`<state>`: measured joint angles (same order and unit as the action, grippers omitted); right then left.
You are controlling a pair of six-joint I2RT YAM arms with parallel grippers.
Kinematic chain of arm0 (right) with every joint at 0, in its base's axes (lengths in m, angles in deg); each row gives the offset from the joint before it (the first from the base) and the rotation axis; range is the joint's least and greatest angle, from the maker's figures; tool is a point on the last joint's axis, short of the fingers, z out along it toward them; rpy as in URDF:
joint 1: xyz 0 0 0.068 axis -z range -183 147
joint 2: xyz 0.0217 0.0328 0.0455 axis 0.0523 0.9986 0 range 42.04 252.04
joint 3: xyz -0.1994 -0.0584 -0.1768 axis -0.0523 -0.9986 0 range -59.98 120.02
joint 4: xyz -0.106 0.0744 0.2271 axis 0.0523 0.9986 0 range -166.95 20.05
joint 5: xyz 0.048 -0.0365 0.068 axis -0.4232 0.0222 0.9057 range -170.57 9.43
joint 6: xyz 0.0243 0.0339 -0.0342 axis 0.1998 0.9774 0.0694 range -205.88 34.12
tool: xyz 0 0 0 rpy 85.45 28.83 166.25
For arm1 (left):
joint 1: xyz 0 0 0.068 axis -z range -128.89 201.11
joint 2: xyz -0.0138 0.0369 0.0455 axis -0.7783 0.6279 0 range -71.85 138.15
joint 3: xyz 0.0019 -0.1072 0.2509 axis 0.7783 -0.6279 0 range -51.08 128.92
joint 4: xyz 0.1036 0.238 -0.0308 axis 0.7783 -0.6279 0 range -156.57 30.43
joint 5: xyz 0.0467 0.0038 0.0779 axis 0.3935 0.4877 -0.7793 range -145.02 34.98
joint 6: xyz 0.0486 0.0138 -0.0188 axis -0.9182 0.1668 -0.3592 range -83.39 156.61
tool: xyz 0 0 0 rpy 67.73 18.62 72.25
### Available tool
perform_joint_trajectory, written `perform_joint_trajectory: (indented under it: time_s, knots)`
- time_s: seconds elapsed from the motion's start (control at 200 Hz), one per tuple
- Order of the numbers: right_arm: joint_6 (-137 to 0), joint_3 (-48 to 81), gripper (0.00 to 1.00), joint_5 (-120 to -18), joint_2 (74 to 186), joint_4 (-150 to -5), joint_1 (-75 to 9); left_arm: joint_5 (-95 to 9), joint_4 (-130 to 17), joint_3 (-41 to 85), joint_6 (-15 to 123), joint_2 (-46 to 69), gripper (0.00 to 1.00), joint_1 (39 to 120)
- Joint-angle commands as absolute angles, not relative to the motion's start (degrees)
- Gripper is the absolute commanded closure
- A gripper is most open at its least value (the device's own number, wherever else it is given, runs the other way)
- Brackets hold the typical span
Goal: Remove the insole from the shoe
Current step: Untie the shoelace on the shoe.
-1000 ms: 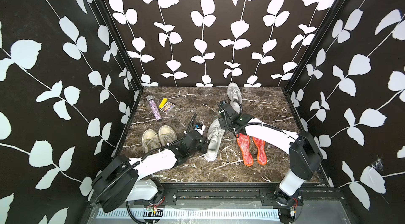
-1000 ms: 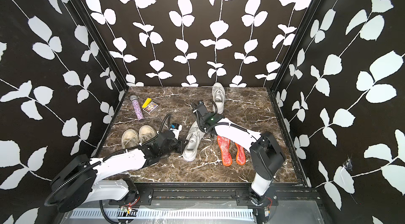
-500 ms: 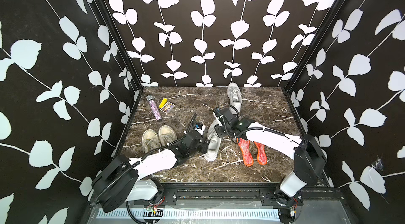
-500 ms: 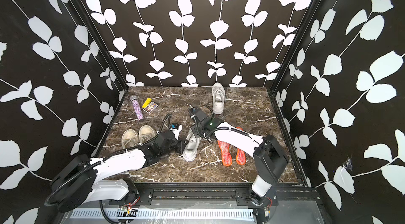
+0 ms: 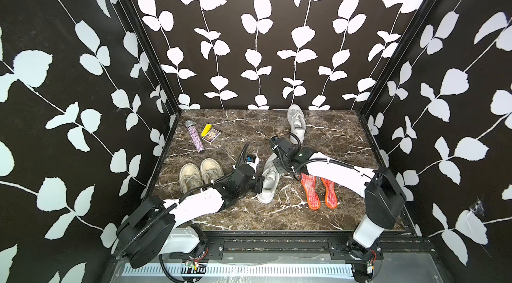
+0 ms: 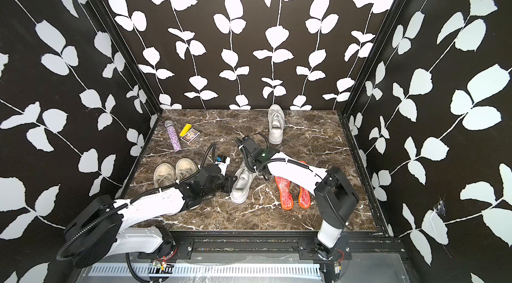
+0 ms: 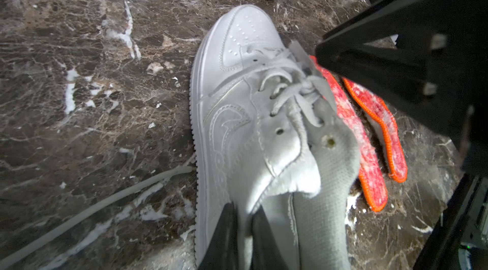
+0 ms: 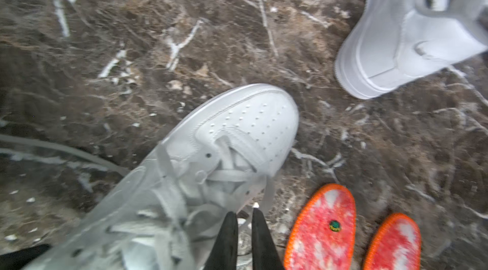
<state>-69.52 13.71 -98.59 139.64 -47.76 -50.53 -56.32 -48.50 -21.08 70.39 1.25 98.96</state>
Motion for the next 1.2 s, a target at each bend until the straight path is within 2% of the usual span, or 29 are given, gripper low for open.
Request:
perform_joint_trajectory:
  time_s: [0.0, 0.105, 0.225, 0.32, 0.435, 0.65, 0.805, 0.86, 0.96, 1.195]
  knots:
    - [-68.9, 13.6, 0.90, -102.0, 136.4, -46.3, -50.0, -56.5, -50.3, -20.5, 70.2, 1.9, 0.88, 99.0]
    - [-69.9, 12.7, 0.88, -96.3, 134.6, -48.2, -50.1, -56.4, -50.4, -20.5, 70.2, 1.9, 0.89, 99.0]
    - [-68.8, 11.4, 0.74, -89.1, 134.3, -49.8, -50.2, -56.5, -50.5, -20.4, 70.1, 1.9, 0.89, 99.0]
    - [-68.2, 11.5, 0.68, -85.8, 134.4, -49.8, -50.4, -56.5, -50.5, -20.2, 70.1, 2.0, 0.89, 99.0]
    - [-67.8, 12.0, 0.68, -86.3, 136.3, -48.7, -50.6, -56.3, -50.4, -20.1, 70.1, 2.2, 0.89, 99.0]
    - [-67.9, 13.1, 0.77, -88.5, 138.6, -46.6, -50.6, -56.4, -51.0, -19.8, 69.8, 2.0, 0.89, 99.0]
    - [-67.8, 13.4, 0.78, -89.0, 138.1, -46.6, -50.6, -56.3, -50.8, -19.8, 69.8, 2.2, 0.89, 99.0]
    - [-67.5, 13.4, 0.75, -88.8, 137.4, -47.0, -50.7, -56.2, -50.7, -19.9, 69.9, 2.3, 0.89, 99.1]
    - [-66.5, 13.9, 0.64, -87.1, 136.8, -48.6, -50.7, -56.0, -50.4, -19.9, 69.9, 2.6, 0.89, 99.1]
    - [-65.3, 18.6, 0.62, -86.2, 140.4, -49.1, -50.7, -55.8, -50.2, -19.9, 70.1, 2.6, 0.89, 99.1]
